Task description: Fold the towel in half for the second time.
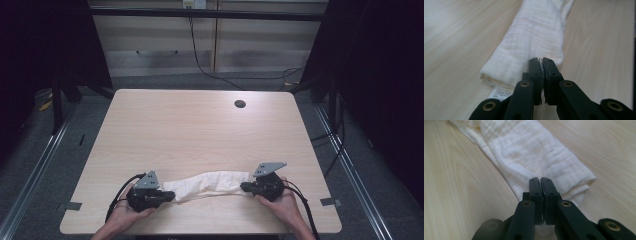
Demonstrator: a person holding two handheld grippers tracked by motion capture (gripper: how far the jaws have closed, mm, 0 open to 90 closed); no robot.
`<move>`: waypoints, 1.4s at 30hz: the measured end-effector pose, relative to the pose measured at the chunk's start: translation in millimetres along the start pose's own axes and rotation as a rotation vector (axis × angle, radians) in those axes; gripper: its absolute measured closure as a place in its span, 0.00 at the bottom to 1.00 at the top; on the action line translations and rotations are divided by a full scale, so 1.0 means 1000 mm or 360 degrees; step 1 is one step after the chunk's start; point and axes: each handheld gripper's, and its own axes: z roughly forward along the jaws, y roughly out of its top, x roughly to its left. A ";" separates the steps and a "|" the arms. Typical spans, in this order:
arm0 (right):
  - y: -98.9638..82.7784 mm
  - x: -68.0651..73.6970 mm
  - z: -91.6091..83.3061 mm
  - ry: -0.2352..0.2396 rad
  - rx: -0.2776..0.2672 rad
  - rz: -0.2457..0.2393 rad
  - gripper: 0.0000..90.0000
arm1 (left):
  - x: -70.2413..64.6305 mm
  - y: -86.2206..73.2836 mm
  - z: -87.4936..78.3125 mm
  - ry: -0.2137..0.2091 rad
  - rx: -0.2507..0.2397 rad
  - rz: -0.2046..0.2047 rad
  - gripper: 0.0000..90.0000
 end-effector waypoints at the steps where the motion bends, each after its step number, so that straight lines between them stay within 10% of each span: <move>1: -0.001 -0.001 -0.002 0.0000 -0.0002 0.0008 0.98 | 0.001 0.000 0.000 0.0004 -0.0002 -0.0013 0.96; 11: -0.016 -0.004 -0.023 -0.0058 -0.0060 0.0057 0.98 | 0.001 -0.001 0.000 0.0032 0.0000 -0.0018 0.96; 19: -0.017 0.004 -0.015 -0.0078 -0.0033 -0.0010 0.98 | 0.013 0.000 0.003 0.0090 -0.0041 -0.0098 0.96; 29: -0.003 -0.014 -0.001 -0.0150 -0.0051 0.0104 0.97 | 0.035 0.007 0.010 0.0151 -0.0076 -0.0193 0.96; 42: 0.000 -0.008 -0.017 -0.0060 -0.0231 0.0168 0.66 | 0.028 0.008 -0.013 0.0110 -0.0212 -0.0247 0.73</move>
